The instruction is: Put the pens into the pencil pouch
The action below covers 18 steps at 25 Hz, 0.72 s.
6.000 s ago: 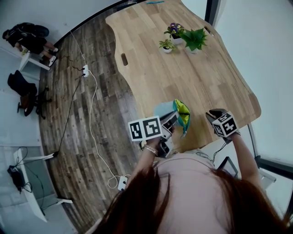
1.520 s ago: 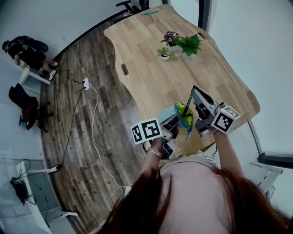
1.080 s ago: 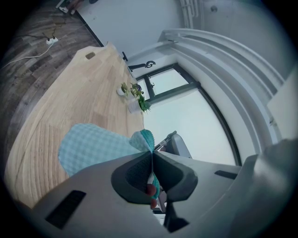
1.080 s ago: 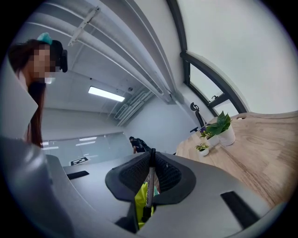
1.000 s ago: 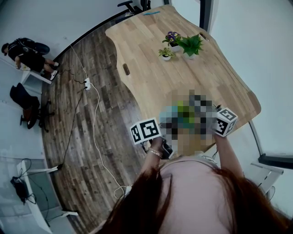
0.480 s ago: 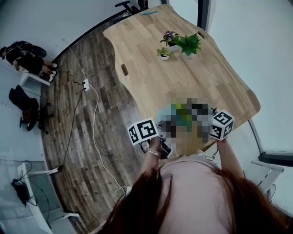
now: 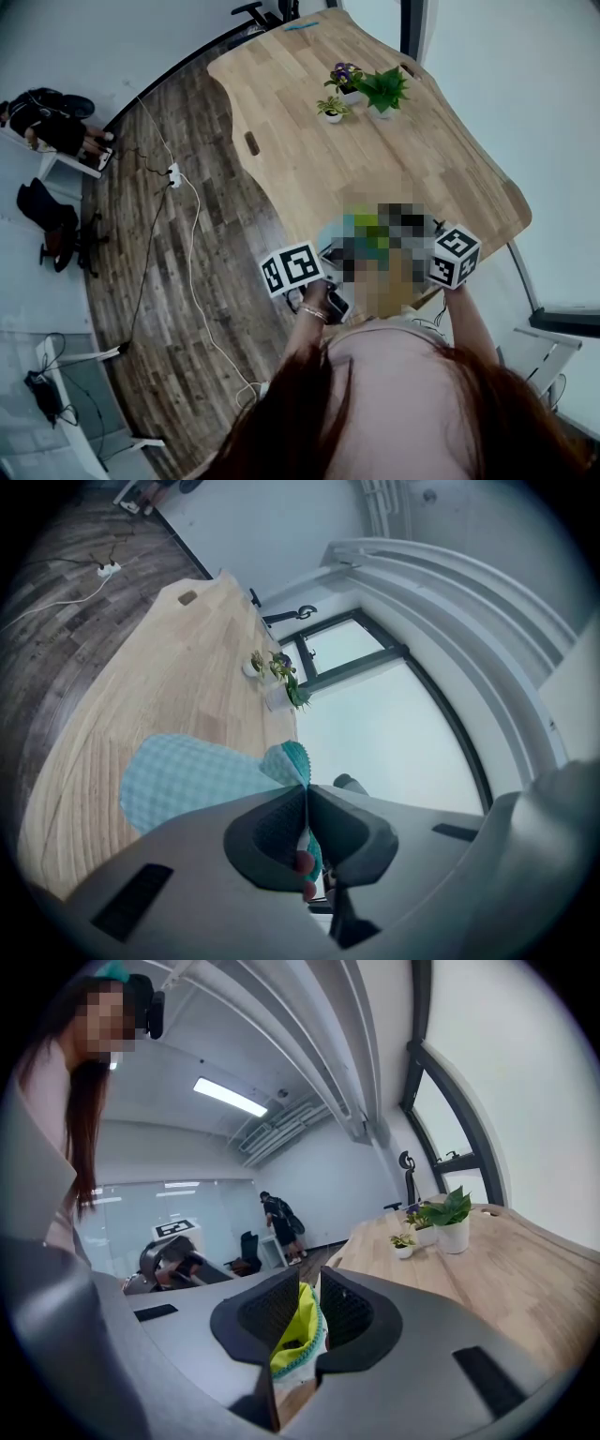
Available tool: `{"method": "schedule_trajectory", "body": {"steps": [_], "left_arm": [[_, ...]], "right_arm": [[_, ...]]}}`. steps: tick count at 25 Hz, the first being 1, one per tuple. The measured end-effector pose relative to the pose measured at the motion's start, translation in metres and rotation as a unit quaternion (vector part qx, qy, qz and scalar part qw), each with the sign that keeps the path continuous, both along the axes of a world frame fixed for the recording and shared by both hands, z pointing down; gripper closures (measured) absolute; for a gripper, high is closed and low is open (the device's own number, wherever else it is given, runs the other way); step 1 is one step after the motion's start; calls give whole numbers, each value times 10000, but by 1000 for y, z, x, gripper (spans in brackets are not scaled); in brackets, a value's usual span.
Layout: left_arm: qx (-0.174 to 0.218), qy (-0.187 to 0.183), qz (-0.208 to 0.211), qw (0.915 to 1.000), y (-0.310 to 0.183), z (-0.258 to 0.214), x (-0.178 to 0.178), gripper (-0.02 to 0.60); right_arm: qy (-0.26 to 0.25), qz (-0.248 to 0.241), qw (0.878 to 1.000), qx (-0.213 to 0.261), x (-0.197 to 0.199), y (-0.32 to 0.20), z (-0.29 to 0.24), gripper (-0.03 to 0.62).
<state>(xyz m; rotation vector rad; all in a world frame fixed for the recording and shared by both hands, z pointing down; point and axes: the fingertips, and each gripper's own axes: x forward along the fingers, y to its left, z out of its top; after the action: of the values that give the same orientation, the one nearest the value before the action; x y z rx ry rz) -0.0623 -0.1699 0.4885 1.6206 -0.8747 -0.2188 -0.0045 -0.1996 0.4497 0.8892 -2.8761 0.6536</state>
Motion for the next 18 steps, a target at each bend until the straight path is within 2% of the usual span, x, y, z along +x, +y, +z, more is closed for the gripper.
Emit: {"method": "schedule_trajectory", "body": {"steps": [8,18], "left_arm": [[21,-789,200,9967,-3,17,-3,574],[-227,-1067,760,9911,8,58,24,574]], "right_arm": [[54,602,9981,118,30,-8,-12,549],[140,812,9966,-13,54,4,-2,551]]}}
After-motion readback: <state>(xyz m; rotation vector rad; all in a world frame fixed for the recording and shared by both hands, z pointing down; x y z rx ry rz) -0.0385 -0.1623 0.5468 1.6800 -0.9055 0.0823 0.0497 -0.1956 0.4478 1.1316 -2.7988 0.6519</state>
